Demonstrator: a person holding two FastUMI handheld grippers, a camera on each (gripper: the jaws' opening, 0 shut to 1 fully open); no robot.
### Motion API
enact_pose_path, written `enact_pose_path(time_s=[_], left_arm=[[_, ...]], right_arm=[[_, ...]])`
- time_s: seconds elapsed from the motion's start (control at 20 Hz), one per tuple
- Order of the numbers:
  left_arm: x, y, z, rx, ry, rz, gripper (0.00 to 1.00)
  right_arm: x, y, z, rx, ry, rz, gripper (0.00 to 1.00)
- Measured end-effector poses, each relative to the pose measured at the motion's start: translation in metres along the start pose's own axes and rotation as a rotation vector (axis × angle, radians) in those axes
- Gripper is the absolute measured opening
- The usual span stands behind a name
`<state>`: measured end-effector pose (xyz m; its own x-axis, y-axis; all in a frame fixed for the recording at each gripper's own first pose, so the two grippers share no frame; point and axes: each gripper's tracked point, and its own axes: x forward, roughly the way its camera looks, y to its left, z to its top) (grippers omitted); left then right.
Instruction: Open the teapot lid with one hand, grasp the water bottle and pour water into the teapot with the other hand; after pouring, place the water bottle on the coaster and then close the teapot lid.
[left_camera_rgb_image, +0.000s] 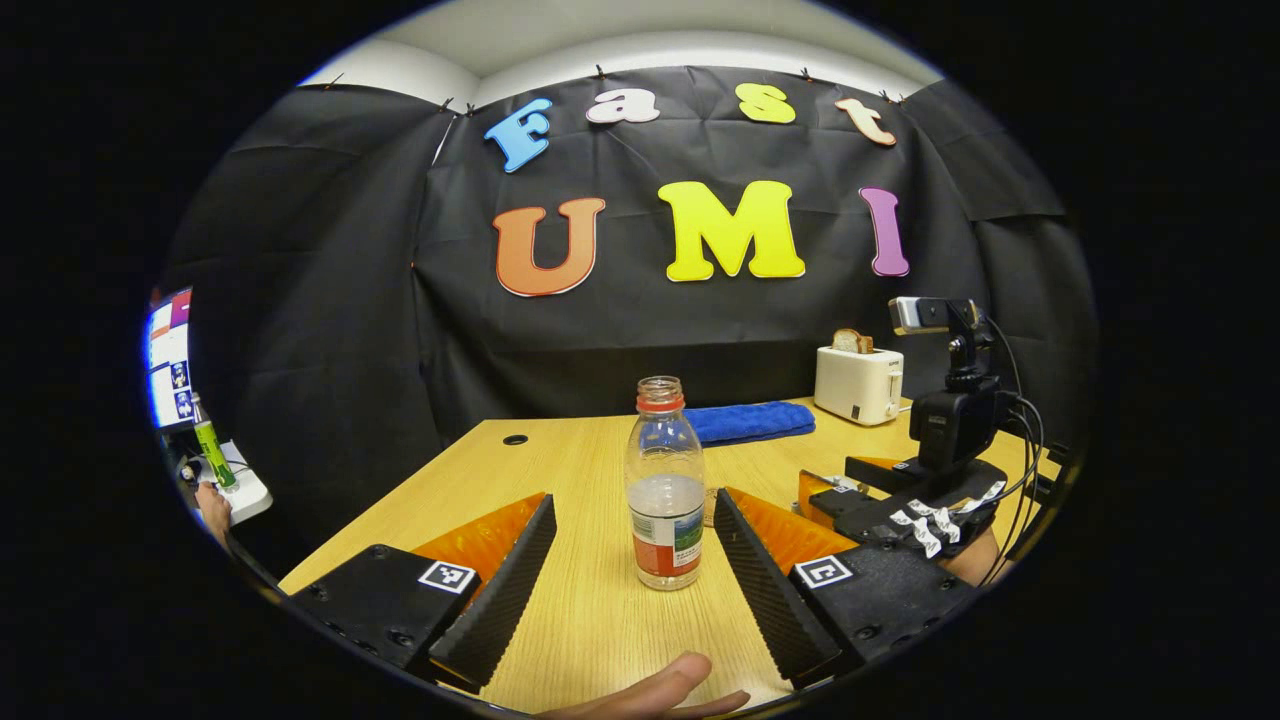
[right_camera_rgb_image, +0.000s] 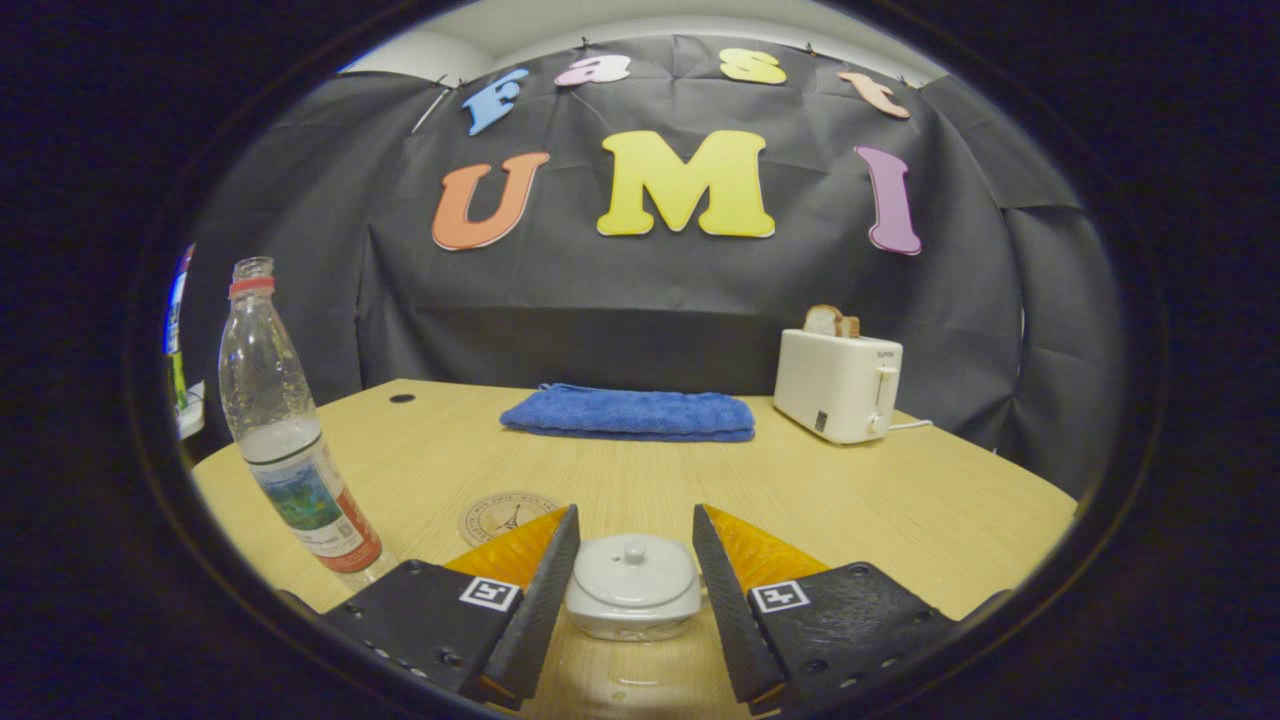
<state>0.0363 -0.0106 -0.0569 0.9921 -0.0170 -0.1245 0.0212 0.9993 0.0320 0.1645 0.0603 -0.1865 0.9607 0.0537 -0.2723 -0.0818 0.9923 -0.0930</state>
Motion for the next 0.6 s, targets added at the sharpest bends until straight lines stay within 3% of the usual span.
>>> enact_pose_path(time_s=[0.1,0.2,0.3,0.35,0.5,0.55,0.6], left_arm=[[0.0003,0.0003,0.0004,-0.004,0.001,0.0,1.0],[0.0012,0.0003,-0.0004,-0.005,0.004,0.001,1.0],[0.0019,0.0016,-0.0021,-0.005,0.005,0.003,1.0],[0.0012,0.0017,-0.0012,0.0,0.004,0.002,1.0],[0.0003,0.0031,-0.0013,0.003,0.005,0.005,1.0],[0.0003,0.0019,-0.0011,-0.005,0.006,-0.003,1.0],[-0.0009,0.0005,0.0009,-0.009,0.003,-0.009,1.0]], right_arm=[[-0.0006,-0.0009,0.0037,-0.005,-0.016,-0.001,0.73],[0.0001,0.0017,0.0047,-0.002,-0.023,0.0,0.69],[0.0031,0.0004,0.0,-0.003,-0.014,-0.003,0.58],[0.0031,0.0032,-0.0042,0.014,-0.005,0.012,0.46],[0.0051,0.0012,-0.0029,0.047,-0.018,0.008,0.31],[0.0035,0.0018,-0.0045,0.048,-0.009,0.016,0.14],[0.0032,0.0022,-0.0039,0.059,-0.013,0.032,0.13]])
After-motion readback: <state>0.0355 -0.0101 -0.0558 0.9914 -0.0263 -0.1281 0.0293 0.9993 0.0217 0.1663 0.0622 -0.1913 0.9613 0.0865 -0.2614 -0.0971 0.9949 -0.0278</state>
